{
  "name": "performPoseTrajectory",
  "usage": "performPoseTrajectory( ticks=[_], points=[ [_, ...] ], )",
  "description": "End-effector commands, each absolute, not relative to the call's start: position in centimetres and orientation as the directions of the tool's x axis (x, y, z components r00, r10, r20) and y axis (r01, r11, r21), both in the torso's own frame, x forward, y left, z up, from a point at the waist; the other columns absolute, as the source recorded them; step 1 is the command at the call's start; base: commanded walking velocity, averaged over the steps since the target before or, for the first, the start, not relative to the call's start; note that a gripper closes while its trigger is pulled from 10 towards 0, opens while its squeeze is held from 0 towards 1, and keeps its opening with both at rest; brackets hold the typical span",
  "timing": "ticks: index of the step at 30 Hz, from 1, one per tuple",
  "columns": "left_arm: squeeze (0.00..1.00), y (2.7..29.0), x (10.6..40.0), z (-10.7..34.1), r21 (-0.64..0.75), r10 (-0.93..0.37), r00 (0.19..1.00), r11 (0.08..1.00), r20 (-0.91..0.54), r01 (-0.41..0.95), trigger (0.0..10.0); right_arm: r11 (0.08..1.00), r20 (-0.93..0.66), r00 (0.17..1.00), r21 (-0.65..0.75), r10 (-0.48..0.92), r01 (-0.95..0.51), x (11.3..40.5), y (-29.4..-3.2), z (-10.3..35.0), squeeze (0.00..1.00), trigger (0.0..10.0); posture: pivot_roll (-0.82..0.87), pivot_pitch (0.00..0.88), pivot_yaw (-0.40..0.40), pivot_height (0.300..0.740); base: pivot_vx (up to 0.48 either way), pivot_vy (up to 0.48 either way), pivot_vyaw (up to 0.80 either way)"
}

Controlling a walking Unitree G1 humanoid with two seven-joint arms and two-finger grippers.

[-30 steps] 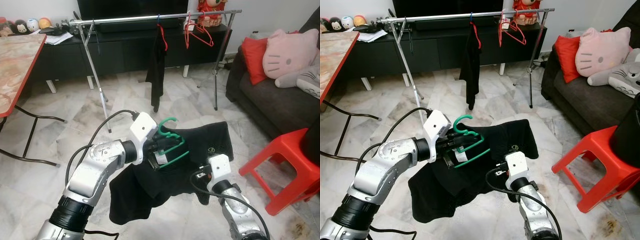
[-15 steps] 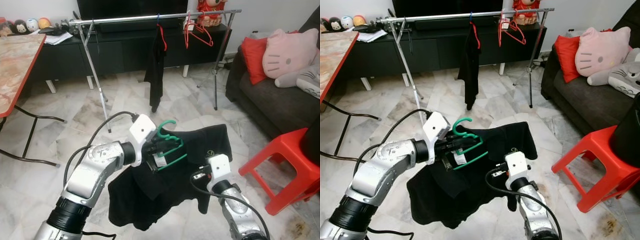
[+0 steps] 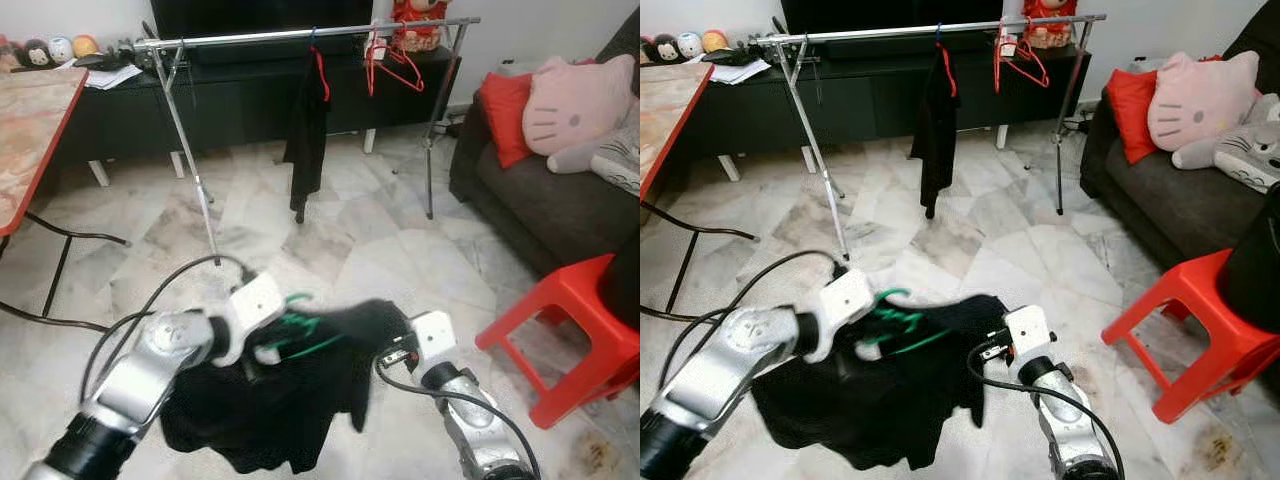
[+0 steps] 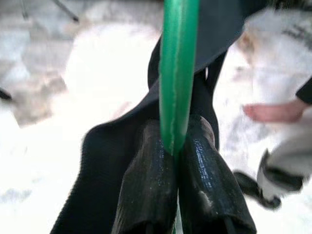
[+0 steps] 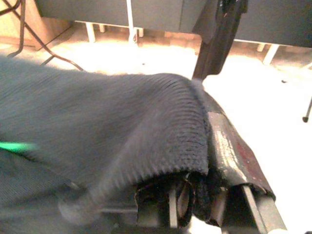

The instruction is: Hang hanger

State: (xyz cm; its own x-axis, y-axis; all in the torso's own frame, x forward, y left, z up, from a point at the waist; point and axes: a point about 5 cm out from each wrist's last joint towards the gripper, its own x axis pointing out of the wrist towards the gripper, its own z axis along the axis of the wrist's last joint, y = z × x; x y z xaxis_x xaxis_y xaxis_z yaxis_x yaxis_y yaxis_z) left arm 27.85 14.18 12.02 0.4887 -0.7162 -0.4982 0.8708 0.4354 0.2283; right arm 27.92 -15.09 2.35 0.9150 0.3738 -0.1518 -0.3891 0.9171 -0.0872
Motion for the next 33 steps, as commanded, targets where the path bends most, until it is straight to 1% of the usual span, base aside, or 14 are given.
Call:
performPoseTrajectory(
  ticks=[1, 2, 5, 8, 10, 11, 12, 15, 18, 20, 22, 25, 29, 33],
  points=[
    [0.00, 14.8, 27.8, 12.4, 0.273, -0.706, 0.490, 0.407, -0.511, 0.872, 10.0, 0.913, -0.148, 0.913, -0.098, 0.381, -0.397, 28.2, -15.2, 2.7, 0.00, 0.0, -0.01, 0.000, -0.032, 0.740, 0.000, 0.000, 0.00],
    [0.00, 15.1, 27.7, 12.4, 0.278, -0.707, 0.486, 0.398, -0.514, 0.874, 10.0, 0.912, -0.148, 0.912, -0.098, 0.382, -0.398, 28.2, -15.2, 2.7, 0.00, 0.0, -0.01, 0.000, -0.032, 0.740, 0.000, 0.000, 0.00],
    [0.00, 17.0, 27.0, 12.7, 0.298, -0.714, 0.441, 0.326, -0.544, 0.897, 10.0, 0.907, -0.156, 0.907, -0.100, 0.392, -0.409, 28.3, -15.2, 2.7, 0.00, 0.0, -0.01, 0.000, -0.035, 0.740, 0.000, 0.000, 0.00],
    [0.00, 18.1, 26.8, 13.7, 0.293, -0.745, 0.436, 0.327, -0.504, 0.898, 10.0, 0.903, -0.165, 0.903, -0.107, 0.398, -0.417, 28.3, -15.3, 2.7, 0.00, 0.0, -0.01, 0.000, -0.037, 0.740, 0.000, 0.000, 0.00],
    [0.00, 19.3, 26.4, 15.0, 0.245, -0.804, 0.407, 0.329, -0.434, 0.912, 10.0, 0.904, -0.173, 0.904, -0.112, 0.391, -0.413, 28.4, -15.6, 2.7, 0.00, 0.0, -0.01, 0.000, -0.038, 0.740, 0.000, 0.000, 0.00],
    [0.00, 19.3, 26.4, 15.0, 0.245, -0.804, 0.407, 0.329, -0.434, 0.912, 10.0, 0.904, -0.173, 0.904, -0.112, 0.391, -0.413, 28.4, -15.6, 2.7, 0.00, 0.0, -0.01, 0.000, -0.038, 0.740, 0.000, 0.000, 0.00],
    [0.00, 19.9, 26.0, 15.4, 0.209, -0.826, 0.373, 0.312, -0.422, 0.927, 10.0, 0.904, -0.175, 0.904, -0.114, 0.390, -0.412, 28.5, -15.7, 2.7, 0.00, 0.0, -0.01, 0.000, -0.041, 0.740, 0.000, 0.000, 0.00],
    [0.00, 20.9, 24.8, 15.2, 0.173, -0.844, 0.284, 0.229, -0.455, 0.958, 10.0, 0.899, -0.180, 0.900, -0.122, 0.397, -0.421, 28.5, -15.8, 2.7, 0.00, 0.0, -0.01, 0.000, -0.043, 0.740, 0.000, 0.000, 0.00],
    [0.00, 21.4, 24.3, 15.5, 0.159, -0.862, 0.255, 0.205, -0.439, 0.966, 10.0, 0.899, -0.180, 0.901, -0.125, 0.394, -0.419, 28.6, -16.0, 2.8, 0.00, 0.0, -0.01, 0.000, -0.045, 0.740, 0.000, 0.000, 0.00],
    [0.00, 21.8, 23.8, 15.4, 0.155, -0.851, 0.219, 0.164, -0.477, 0.974, 10.0, 0.900, -0.181, 0.902, -0.126, 0.393, -0.417, 28.6, -16.2, 2.9, 0.00, 0.0, -0.02, 0.000, -0.047, 0.740, 0.000, 0.000, 0.00],
    [0.00, 21.9, 22.9, 15.2, 0.122, -0.845, 0.141, 0.090, -0.516, 0.988, 10.0, 0.897, -0.187, 0.899, -0.129, 0.397, -0.423, 28.6, -16.2, 2.8, 0.00, 0.0, -0.01, 0.000, -0.051, 0.740, 0.000, 0.000, 0.00],
    [0.00, 21.7, 22.6, 15.3, 0.120, -0.854, 0.124, 0.073, -0.505, 0.990, 10.0, 0.896, -0.189, 0.898, -0.130, 0.398, -0.424, 28.6, -16.3, 2.8, 0.00, 0.0, -0.01, 0.000, -0.052, 0.740, 0.000, 0.000, 0.00],
    [0.00, 21.9, 22.7, 15.3, 0.140, -0.860, 0.142, 0.083, -0.491, 0.987, 10.0, 0.901, -0.186, 0.901, -0.119, 0.393, -0.417, 28.7, -16.3, 2.9, 0.00, 0.0, -0.02, 0.000, -0.053, 0.740, 0.000, 0.000, 0.00],
    [0.00, 21.7, 22.4, 14.9, 0.148, -0.835, 0.117, 0.043, -0.538, 0.988, 10.0, 0.903, -0.187, 0.902, -0.115, 0.390, -0.414, 28.7, -16.4, 2.9, 0.00, 0.0, -0.02, 0.000, -0.055, 0.740, 0.000, 0.000, 0.00]
  ],
)
